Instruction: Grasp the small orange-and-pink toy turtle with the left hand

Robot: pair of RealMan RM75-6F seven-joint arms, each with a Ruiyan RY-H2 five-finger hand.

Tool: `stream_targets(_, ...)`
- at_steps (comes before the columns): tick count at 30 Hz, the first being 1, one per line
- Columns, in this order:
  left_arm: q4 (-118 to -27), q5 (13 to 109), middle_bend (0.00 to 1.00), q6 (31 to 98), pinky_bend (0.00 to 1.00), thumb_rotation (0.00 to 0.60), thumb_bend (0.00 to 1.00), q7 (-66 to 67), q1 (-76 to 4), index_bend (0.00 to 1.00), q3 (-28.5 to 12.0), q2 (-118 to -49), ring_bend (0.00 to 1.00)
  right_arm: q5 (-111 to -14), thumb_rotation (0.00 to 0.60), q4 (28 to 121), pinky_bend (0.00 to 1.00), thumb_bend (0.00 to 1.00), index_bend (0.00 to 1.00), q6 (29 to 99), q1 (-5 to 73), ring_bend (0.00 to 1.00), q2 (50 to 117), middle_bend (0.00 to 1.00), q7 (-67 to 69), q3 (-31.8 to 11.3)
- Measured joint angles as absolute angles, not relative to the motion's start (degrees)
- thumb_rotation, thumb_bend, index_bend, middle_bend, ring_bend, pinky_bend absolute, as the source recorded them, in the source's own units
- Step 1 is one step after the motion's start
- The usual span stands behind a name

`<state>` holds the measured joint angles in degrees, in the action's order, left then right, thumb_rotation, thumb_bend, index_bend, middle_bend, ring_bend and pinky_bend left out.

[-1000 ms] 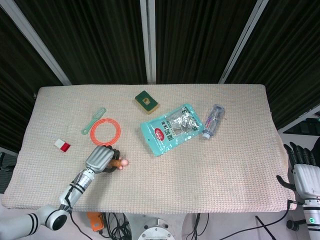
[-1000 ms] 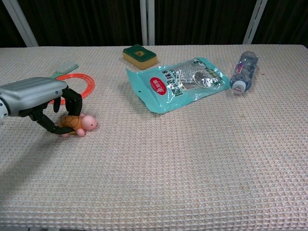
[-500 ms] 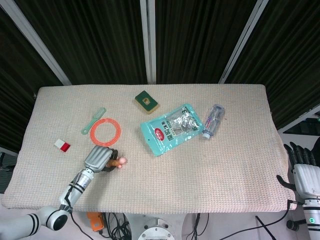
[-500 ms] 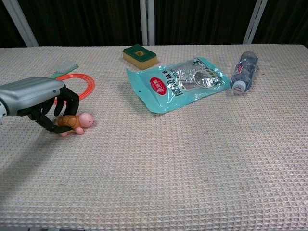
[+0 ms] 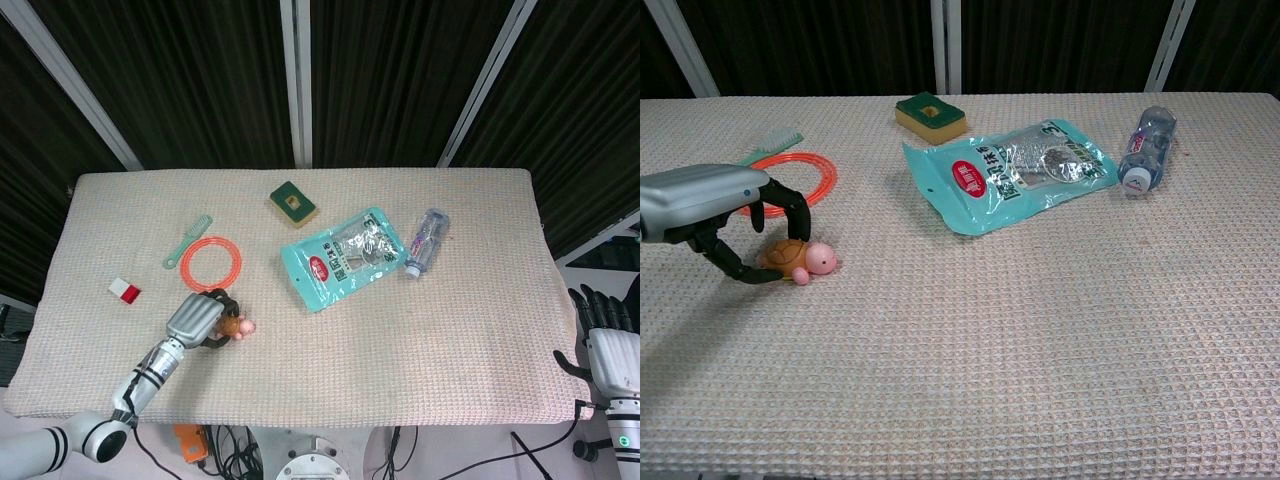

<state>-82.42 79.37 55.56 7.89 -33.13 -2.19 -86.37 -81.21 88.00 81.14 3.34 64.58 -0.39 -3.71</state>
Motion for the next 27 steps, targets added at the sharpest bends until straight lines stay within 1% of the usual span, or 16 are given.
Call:
stream_targets(1,-82.4,79.3,0.46,55.6,0.49,0.600,0.23,8.0,-33.1,0.48,-2.2,-86.4,0.30,-81.2,0.600,88.0,0.00,0.14,0.00,81.1,3.3,0.00,64.6,0.00,-0.4,-3.7)
stream_targets(6,-81.9,78.4,0.60,55.8,0.63,0.600,0.27,8.3,-33.1,0.62,-2.5,-87.3,0.45,-81.1,0.600,88.0,0.00,0.14,0.00,81.1,3.3,0.00,64.6,0.00,-0.4,-3.7)
stream_targets(11,-82.1,77.0,0.69,55.0,0.71,0.600,0.32,9.0,-33.2,0.70,-2.7,-87.5,0.53,-81.1,0.600,87.8,0.00,0.14,0.00,81.0,3.4,0.00,64.6,0.00,-0.2,-3.8)
stream_targets(14,-82.3,76.1,0.71,54.4,0.73,0.600,0.33,10.0,-33.4,0.72,-2.7,-87.5,0.55,-81.2,0.600,87.8,0.00,0.14,0.00,81.1,3.3,0.00,64.6,0.00,-0.1,-3.7)
stream_targets(20,-83.3,74.8,0.72,54.5,0.73,0.600,0.34,11.6,-33.4,0.74,-2.9,-87.2,0.57,-81.2,0.600,87.6,0.00,0.14,0.00,81.5,3.2,0.00,64.6,0.00,0.1,-3.8)
stream_targets(22,-83.5,74.9,0.69,55.1,0.71,0.600,0.33,11.4,-33.2,0.69,-3.0,-87.2,0.54,-81.3,0.600,87.6,0.00,0.14,0.00,81.5,3.2,0.00,64.6,0.00,0.2,-3.8)
stream_targets(24,-83.6,75.2,0.60,55.4,0.62,0.600,0.29,10.6,-33.1,0.52,-3.0,-87.1,0.45,-81.3,0.600,87.6,0.00,0.14,0.00,81.5,3.2,0.00,64.6,0.00,0.2,-3.8)
stream_targets(26,-83.8,75.9,0.50,55.4,0.54,0.600,0.26,9.9,-33.1,0.42,-2.8,-86.7,0.37,-81.3,0.600,87.6,0.00,0.14,0.00,81.4,3.2,0.00,64.6,0.00,0.2,-3.8)
stream_targets(27,-83.8,76.5,0.46,55.6,0.50,0.600,0.24,9.5,-33.0,0.38,-2.7,-86.4,0.33,-81.3,0.600,87.6,0.00,0.14,0.00,81.5,3.2,0.00,64.6,0.00,0.2,-3.8)
